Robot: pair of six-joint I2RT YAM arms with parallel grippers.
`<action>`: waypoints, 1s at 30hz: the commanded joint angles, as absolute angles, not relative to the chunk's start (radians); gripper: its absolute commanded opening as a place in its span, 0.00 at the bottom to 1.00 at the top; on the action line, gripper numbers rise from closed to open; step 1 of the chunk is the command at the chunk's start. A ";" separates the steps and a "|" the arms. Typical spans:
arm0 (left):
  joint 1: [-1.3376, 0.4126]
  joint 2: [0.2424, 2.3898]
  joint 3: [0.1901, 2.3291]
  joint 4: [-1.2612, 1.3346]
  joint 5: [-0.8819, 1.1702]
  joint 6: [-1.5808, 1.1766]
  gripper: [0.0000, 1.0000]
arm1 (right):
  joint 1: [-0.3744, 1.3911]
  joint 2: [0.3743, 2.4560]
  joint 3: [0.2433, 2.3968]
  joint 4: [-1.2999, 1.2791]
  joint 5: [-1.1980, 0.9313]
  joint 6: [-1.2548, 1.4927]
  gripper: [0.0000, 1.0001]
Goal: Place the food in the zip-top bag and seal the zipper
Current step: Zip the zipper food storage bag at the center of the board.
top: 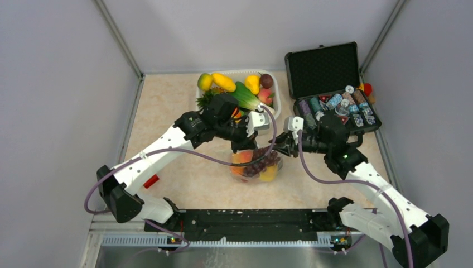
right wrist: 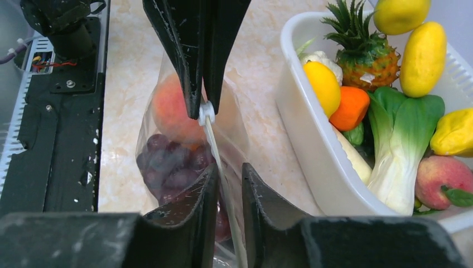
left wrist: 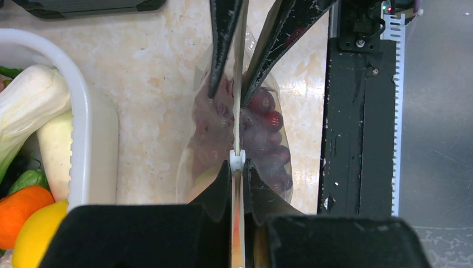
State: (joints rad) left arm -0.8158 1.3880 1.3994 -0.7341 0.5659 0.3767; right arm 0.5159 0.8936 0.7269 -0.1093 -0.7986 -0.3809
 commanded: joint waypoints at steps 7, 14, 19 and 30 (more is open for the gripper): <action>-0.821 1.352 1.416 -0.668 0.515 0.367 0.00 | 0.537 0.879 0.729 -0.013 -0.737 -0.355 0.00; -0.815 1.297 1.362 -0.716 0.392 0.385 0.00 | 0.536 0.735 0.603 0.130 -0.514 -0.297 0.00; -0.784 1.222 1.295 -0.721 0.350 0.385 0.00 | 0.536 0.715 0.583 0.114 -0.488 -0.283 0.00; -0.752 1.191 1.267 -0.700 0.421 0.358 0.00 | 0.537 0.729 0.602 0.136 -0.600 -0.236 0.17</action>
